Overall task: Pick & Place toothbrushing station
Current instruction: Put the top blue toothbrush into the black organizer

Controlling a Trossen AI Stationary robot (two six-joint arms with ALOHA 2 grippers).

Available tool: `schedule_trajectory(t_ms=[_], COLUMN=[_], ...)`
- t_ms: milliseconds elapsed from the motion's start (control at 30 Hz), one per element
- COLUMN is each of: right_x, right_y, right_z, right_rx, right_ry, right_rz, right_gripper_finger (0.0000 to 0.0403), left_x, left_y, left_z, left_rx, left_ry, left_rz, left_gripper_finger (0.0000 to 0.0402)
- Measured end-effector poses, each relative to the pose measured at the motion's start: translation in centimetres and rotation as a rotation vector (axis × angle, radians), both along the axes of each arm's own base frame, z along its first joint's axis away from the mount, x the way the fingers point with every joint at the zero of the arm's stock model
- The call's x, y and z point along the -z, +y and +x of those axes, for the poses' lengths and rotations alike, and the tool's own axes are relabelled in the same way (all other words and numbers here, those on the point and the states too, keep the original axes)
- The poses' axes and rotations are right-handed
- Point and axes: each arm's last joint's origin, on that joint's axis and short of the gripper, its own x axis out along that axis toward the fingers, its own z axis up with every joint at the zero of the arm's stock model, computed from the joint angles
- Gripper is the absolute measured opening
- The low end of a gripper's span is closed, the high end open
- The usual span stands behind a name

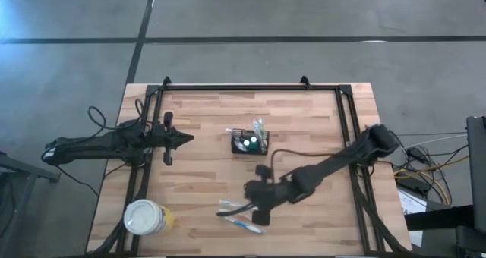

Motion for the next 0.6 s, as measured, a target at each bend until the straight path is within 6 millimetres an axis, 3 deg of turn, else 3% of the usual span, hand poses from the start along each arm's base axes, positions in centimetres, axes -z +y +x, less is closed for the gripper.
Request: schedule_trajectory(t_ms=[300,433,600], right_x=[5.3,7.0,8.3], right_y=[1.8,2.2,2.5], right_z=[2.7,3.4,4.0], right_rx=[0.018,0.021,0.003], right_ry=[0.169,0.228,0.26], right_rz=[0.041,0.027,0.026], right_gripper_finger=[0.017,0.0199,0.0207], left_x=[0.0,0.0,0.0], left_y=[0.0,0.0,0.0], left_z=[0.0,0.0,0.0], left_rx=[-0.005,-0.006,-0.007], left_ry=[-0.007,-0.008,-0.008], left_rz=[-0.075,-0.089,-0.09], left_gripper_finger=[0.0012,0.001,0.0012])
